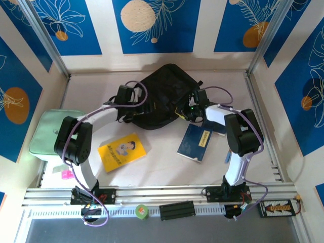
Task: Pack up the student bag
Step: Move the student bag to the top-center of the table.
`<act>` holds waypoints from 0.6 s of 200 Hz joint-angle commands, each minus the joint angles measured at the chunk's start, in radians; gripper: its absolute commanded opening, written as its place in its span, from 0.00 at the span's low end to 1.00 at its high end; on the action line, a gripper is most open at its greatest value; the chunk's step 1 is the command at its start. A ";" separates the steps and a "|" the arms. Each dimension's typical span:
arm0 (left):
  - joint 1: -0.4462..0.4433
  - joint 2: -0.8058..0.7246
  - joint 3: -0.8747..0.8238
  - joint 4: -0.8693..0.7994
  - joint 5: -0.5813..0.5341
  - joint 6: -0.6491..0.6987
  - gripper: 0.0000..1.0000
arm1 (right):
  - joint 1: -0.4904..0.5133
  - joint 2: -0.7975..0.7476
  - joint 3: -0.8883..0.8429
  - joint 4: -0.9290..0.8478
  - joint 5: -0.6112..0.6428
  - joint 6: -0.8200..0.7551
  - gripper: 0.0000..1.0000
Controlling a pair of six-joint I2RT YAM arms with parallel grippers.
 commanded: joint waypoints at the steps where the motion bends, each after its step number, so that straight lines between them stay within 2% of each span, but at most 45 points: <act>1: -0.056 -0.001 0.075 -0.194 -0.088 0.052 0.91 | 0.001 -0.080 -0.043 -0.023 -0.011 -0.003 0.45; 31: -0.112 0.003 0.091 -0.208 -0.064 -0.026 0.85 | 0.010 -0.171 -0.116 0.022 -0.075 0.013 0.52; 60: -0.132 0.020 0.089 -0.174 -0.013 -0.112 0.77 | 0.049 -0.171 -0.149 0.029 -0.118 0.006 0.53; 103: -0.147 0.050 0.102 -0.152 0.030 -0.187 0.65 | 0.061 -0.091 -0.145 0.079 -0.134 0.011 0.45; 120: -0.152 0.071 0.120 -0.159 0.047 -0.208 0.63 | 0.070 -0.063 -0.135 0.067 -0.115 -0.005 0.37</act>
